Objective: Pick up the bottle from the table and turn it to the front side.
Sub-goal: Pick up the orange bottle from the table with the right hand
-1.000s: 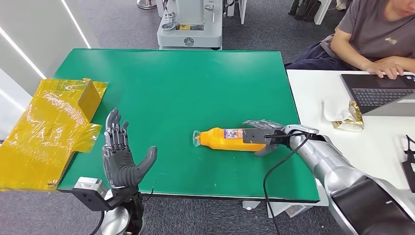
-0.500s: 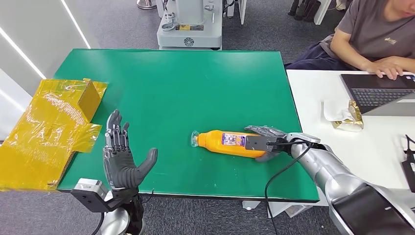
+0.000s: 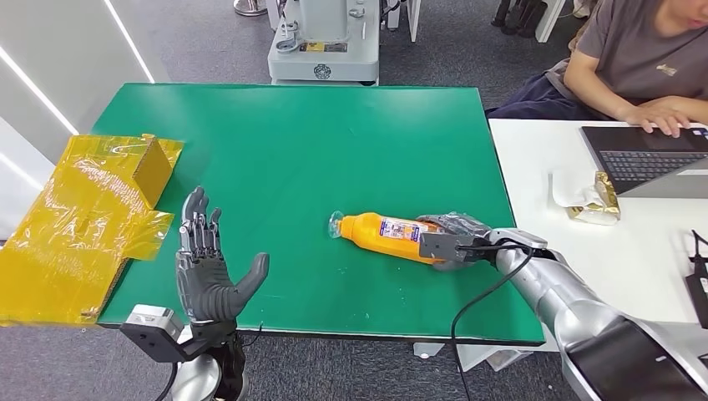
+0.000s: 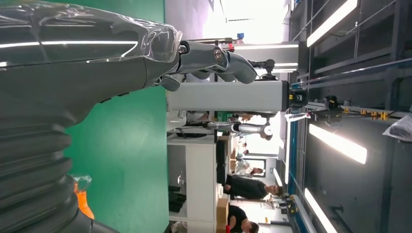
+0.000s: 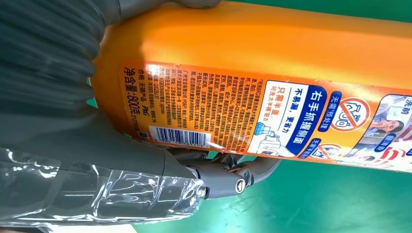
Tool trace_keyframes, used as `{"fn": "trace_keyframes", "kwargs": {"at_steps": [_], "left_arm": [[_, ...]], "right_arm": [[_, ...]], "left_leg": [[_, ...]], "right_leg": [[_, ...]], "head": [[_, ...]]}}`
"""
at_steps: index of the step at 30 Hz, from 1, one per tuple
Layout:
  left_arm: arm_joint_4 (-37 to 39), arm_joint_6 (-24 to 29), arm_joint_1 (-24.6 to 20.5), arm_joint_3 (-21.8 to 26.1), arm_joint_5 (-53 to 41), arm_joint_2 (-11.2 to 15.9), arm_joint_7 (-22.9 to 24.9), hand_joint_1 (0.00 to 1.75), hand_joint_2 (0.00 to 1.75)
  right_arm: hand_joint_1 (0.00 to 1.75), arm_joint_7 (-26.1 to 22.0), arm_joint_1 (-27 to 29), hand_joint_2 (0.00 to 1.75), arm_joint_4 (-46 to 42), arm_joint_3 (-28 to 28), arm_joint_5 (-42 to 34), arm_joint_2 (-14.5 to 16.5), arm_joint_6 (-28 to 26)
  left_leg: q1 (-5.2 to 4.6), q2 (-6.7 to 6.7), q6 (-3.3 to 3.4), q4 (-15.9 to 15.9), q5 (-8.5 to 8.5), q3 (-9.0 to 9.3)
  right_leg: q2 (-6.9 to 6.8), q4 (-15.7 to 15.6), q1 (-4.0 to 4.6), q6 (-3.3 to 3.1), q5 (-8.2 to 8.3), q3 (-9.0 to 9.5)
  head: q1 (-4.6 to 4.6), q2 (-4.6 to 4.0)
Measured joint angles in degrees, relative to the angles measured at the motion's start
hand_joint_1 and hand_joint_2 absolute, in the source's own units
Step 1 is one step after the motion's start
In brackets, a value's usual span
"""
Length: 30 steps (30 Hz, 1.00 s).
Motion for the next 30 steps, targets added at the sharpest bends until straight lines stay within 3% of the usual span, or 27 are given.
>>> {"fn": "trace_keyframes", "kwargs": {"at_steps": [9,12,17,22,30], "left_arm": [[0.0,-1.0,0.0,0.0,0.1,0.0,0.0,0.0,1.75],[0.0,-1.4,0.0,0.0,0.0,0.0,0.0,0.0,1.75],[0.1,-1.1,0.0,0.0,-0.3,0.0,0.0,0.0,1.75],[0.1,-0.2,0.0,0.0,-0.6,0.0,0.0,0.0,1.75],[0.0,1.3,0.0,0.0,-1.1,0.0,0.0,0.0,1.75]], "right_arm": [[1.75,-0.5,0.3,1.75,0.0,0.0,-0.1,-0.4,-1.0],[1.75,-2.7,0.9,1.75,-0.3,-0.2,-1.2,-0.6,-3.3],[1.75,-8.3,3.0,1.75,-2.9,-3.3,-6.6,0.1,-14.6],[1.75,-8.6,3.4,1.75,-8.1,-8.5,-10.7,1.6,-28.3],[1.75,-8.7,7.5,1.75,-17.6,-14.9,-13.3,3.9,-40.4]], "left_leg": [[0.0,0.0,0.0,0.0,0.0,0.0],[0.0,-0.01,0.0,0.0,0.0,-0.02],[0.0,0.0,0.0,0.0,0.0,-0.06],[0.01,-0.01,0.0,0.0,0.0,-0.05],[0.01,-0.02,0.0,0.0,0.0,-0.06]], "right_leg": [[0.0,0.0,0.0,0.0,0.0,0.0],[-0.01,0.0,0.0,0.0,0.0,0.0],[0.0,0.0,0.0,0.0,0.01,-0.01],[0.0,0.0,0.01,-0.01,-0.01,-0.05],[-0.01,0.0,0.01,-0.01,-0.02,-0.05]], "head": [[0.01,0.0],[0.01,0.0],[0.0,0.0],[0.0,0.0],[0.0,0.0]]}}
